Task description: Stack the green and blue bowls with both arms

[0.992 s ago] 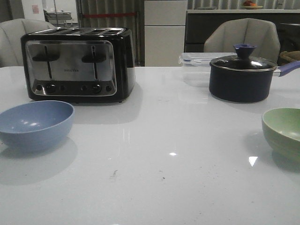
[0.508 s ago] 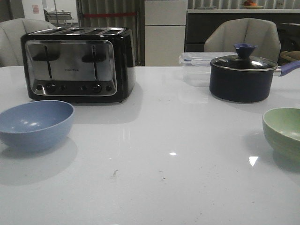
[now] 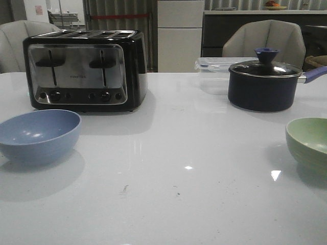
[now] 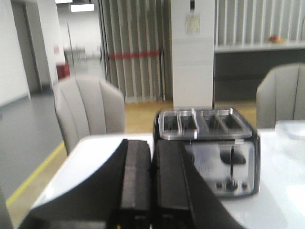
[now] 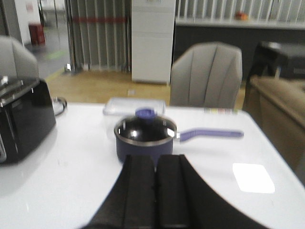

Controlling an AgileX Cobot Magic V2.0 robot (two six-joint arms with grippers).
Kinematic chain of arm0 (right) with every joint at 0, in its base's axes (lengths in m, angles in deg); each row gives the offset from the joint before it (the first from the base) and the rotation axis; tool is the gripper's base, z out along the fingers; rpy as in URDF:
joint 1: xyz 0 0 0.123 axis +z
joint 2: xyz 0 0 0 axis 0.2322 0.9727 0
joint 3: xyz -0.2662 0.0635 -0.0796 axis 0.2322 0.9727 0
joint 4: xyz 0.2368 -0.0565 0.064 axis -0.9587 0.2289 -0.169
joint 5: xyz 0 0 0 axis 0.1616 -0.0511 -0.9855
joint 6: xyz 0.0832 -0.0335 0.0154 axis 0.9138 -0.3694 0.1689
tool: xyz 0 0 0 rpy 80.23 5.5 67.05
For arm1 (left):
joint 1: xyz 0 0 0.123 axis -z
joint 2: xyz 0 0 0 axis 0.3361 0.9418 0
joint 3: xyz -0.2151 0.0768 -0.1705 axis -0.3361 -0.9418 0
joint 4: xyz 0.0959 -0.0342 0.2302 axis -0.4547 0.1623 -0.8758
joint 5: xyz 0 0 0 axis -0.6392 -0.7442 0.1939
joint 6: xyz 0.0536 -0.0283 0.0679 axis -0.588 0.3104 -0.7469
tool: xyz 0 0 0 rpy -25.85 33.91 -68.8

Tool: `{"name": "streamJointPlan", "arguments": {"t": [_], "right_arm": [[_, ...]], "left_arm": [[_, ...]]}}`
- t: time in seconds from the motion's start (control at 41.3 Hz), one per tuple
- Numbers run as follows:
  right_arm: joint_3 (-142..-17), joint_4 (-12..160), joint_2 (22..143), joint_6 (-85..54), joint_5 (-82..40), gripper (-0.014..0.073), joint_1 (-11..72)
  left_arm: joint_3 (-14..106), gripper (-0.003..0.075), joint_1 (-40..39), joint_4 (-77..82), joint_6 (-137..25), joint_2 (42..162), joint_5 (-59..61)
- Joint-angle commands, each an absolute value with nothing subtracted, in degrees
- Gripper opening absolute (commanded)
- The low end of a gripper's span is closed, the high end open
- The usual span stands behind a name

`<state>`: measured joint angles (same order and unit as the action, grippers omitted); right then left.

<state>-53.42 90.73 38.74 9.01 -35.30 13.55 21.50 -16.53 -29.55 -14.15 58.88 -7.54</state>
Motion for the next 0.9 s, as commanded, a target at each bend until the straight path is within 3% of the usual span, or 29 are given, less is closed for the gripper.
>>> {"name": "streamJointPlan", "arguments": {"t": [0.0,0.363,0.605,0.726,0.823,0.871], "right_arm": [[-56.6,91.2,44.4,8.9,-35.8,0.0057,13.2],[-56.0,91.2,59.4,8.9,-45.6,0.0057,13.2],[-56.0,91.2,66.4,8.9,-48.8,0.0078,13.2],[-56.0,91.2,69.3,8.9,-49.0,0.0306,13.2],[-56.0,91.2,71.2,8.9,-48.5,0.0493,13.2],[-56.0,91.5,72.2,8.9,-48.1,0.0547,13.2]], "left_arm": [[24.1,0.0093,-16.2,-29.2,-14.1,63.9,-8.5],[22.0,0.0093,-16.2,-29.2,-14.1,74.9,-19.4],[21.2,0.0093,-16.2,-29.1,-14.1,78.9,-19.7],[21.2,0.0139,-16.2,-29.0,-14.1,79.8,-19.7],[21.2,0.0251,-16.2,-29.0,-14.1,79.9,-19.5],[21.2,0.0311,-16.2,-29.0,-14.1,79.9,-19.4]]}}
